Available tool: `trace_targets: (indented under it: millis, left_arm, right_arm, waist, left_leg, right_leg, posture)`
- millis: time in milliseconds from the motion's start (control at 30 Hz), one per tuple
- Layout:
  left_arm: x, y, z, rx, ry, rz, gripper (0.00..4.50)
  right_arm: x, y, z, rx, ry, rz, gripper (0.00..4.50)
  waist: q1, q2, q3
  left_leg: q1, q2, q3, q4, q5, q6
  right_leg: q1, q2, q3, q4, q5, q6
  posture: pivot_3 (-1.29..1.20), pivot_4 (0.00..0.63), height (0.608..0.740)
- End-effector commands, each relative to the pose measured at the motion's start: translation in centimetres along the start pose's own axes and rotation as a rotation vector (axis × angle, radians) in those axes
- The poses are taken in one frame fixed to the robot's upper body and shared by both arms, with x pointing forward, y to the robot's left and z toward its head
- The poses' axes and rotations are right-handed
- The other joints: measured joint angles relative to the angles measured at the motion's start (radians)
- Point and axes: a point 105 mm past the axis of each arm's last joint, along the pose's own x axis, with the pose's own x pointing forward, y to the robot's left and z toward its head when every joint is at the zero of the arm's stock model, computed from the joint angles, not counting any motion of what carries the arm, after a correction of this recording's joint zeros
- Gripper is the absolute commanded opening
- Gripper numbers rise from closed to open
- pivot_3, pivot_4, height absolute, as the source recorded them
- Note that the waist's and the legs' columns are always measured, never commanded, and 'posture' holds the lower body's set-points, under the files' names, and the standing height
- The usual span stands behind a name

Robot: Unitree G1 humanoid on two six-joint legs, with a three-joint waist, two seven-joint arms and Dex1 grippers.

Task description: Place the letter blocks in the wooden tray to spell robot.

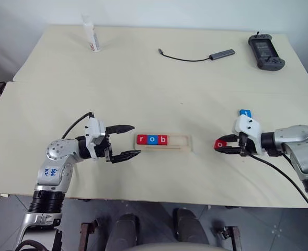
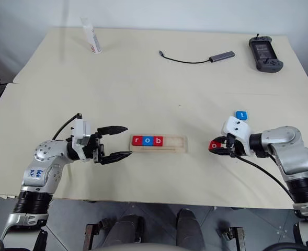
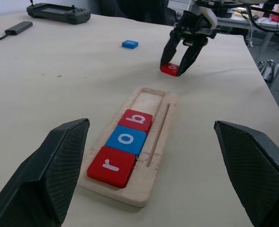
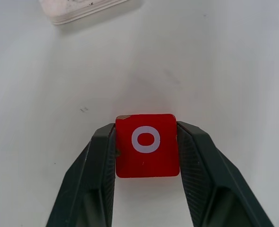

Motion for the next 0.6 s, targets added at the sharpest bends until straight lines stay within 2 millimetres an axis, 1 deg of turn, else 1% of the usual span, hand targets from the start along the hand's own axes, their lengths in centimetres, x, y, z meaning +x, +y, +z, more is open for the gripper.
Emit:
trace_targets:
  millis: [33, 100, 167, 300, 400, 500, 600]
  left_arm:
    - [-0.3, 0.1, 0.9, 0.046, -0.019, 0.012, 4.50]
    - [-0.2, 0.0, 0.9, 0.046, -0.021, 0.010, 4.50]
    - [-0.1, -0.1, 0.9, 0.043, -0.024, 0.006, 4.50]
    - [0.0, -0.9, 0.8, -0.004, -0.020, -0.047, 4.50]
    - [0.2, -1.0, 0.8, 0.003, -0.018, -0.053, 4.50]
    - [0.3, -0.8, 1.0, 0.012, -0.030, -0.034, 4.50]
    - [0.3, -0.8, 0.9, 0.013, -0.030, -0.028, 4.50]
  right_arm:
    - [0.4, 1.6, 4.1, -0.040, -0.079, 0.091, 1.45]
    - [1.3, 2.6, 6.0, -0.064, -0.101, 0.122, 1.45]
    - [1.8, 3.1, 7.1, -0.068, -0.116, 0.135, 1.45]
    - [3.7, 3.6, 8.3, -0.055, -0.101, 0.136, 1.45]
    - [5.3, 4.0, 8.5, -0.082, -0.092, 0.146, 1.45]
    - [6.4, 3.5, 9.2, -0.077, -0.110, 0.116, 1.45]
    - [7.1, 3.2, 9.7, -0.081, -0.123, 0.099, 1.45]
  waist:
    - [-0.001, 0.000, 0.000]
    - [-0.003, 0.000, 0.000]
    - [0.000, 0.000, 0.000]
    - [0.004, 0.000, 0.000]
    - [0.004, 0.000, 0.000]
    - [0.001, 0.000, 0.000]
    - [0.000, 0.000, 0.000]
  left_leg:
    - [0.000, 0.000, 0.000, 0.000, 0.000, 0.000]
    - [0.000, 0.001, 0.000, 0.000, 0.000, -0.001]
    - [0.000, 0.001, 0.000, 0.000, 0.000, -0.001]
    - [-0.002, 0.000, -0.003, 0.000, 0.000, -0.001]
    - [-0.003, 0.000, -0.003, 0.000, 0.000, -0.001]
    - [-0.004, -0.001, -0.004, -0.001, 0.000, -0.001]
    - [-0.004, -0.002, -0.005, 0.000, 0.000, -0.001]
  right_leg:
    - [-0.001, 0.000, 0.000, 0.000, 0.000, 0.000]
    - [-0.001, 0.000, 0.000, 0.000, 0.000, 0.000]
    - [-0.001, 0.000, 0.000, 0.001, 0.000, 0.000]
    - [-0.001, -0.002, -0.002, 0.000, 0.000, 0.000]
    - [-0.001, -0.003, -0.003, 0.001, 0.000, 0.000]
    - [-0.001, -0.003, -0.006, 0.001, 0.000, 0.000]
    - [-0.001, -0.002, -0.007, 0.002, 0.000, 0.000]
  posture:
    - [0.00, 0.150, 0.740]
    - [0.00, 0.150, 0.740]
    - [0.00, 0.150, 0.740]
    - [0.00, 0.150, 0.740]
    - [0.00, 0.150, 0.740]
    - [0.00, 0.150, 0.740]
    - [0.00, 0.150, 0.740]
